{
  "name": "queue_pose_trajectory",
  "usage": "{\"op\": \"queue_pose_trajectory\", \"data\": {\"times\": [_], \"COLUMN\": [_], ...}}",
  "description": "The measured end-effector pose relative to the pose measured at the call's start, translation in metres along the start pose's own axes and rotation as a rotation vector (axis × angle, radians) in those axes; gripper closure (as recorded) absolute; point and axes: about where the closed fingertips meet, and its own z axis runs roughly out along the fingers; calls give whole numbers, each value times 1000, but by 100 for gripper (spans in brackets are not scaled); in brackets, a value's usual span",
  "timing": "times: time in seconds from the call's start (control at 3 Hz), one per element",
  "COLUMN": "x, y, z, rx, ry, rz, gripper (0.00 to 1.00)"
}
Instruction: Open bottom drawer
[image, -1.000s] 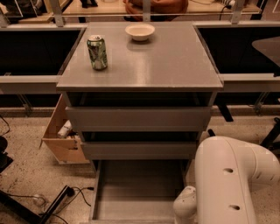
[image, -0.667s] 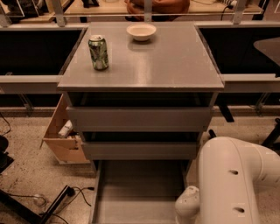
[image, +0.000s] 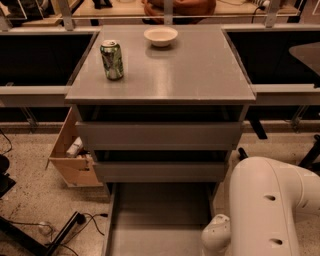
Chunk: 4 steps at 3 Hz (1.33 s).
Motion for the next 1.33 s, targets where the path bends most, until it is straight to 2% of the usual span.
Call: {"op": "queue_pose_trajectory", "data": {"times": [0.67,1.33], "x": [24,24], "y": [25,25], "z": [4,4], "rx": [-48,-48], "ry": [13,13], "rz": [20,20], "gripper": [97,51]}}
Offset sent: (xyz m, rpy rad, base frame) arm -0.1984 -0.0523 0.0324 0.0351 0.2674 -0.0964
